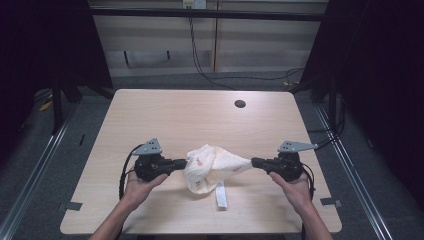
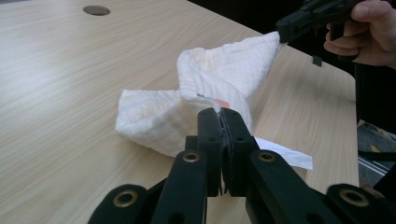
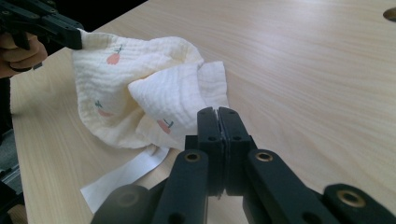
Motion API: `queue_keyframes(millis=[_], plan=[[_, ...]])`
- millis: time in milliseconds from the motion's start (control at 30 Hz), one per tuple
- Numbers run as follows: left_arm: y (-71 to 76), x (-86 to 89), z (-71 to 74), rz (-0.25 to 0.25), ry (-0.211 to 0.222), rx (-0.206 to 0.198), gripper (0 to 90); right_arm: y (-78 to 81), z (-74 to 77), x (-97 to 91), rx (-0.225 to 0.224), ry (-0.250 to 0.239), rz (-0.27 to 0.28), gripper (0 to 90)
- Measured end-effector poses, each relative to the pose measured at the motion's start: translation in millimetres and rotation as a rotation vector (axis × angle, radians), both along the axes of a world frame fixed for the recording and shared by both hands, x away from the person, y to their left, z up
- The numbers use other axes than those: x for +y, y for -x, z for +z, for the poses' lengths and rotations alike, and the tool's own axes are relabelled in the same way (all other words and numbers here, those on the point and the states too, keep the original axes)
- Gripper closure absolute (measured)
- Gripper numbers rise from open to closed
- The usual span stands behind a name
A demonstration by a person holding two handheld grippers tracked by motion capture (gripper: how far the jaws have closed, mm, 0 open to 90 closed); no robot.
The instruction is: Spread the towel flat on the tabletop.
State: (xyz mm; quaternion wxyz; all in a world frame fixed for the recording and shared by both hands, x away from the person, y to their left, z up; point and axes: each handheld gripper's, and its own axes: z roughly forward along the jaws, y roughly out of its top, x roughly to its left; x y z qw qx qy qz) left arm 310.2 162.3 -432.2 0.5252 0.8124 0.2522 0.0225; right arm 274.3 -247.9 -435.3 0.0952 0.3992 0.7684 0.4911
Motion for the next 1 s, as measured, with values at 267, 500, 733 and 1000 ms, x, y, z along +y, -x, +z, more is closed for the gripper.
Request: queue_keyframes(millis=[267, 500, 733, 1000], plan=[[2.6, 19.1, 18.5, 0.033, 0.048, -0.040, 88.2, -2.9, 19.5, -1.4, -0.014, -0.028, 0.024, 89.3], [2.9, 31.2, 31.1, 0.038, 0.081, -0.062, 88.2, -5.5, 49.9, -6.7, -0.039, -0.027, 0.033, 89.3], [-5.6, 34.5, 36.9, 0.046, 0.105, -0.051, 88.2, -12.1, 68.1, -7.8, -0.046, -0.053, 0.041, 89.3], [-8.0, 41.2, 58.6, 0.061, 0.127, -0.085, 88.1, -11.0, 94.4, -10.8, -0.104, -0.066, 0.042, 89.3]])
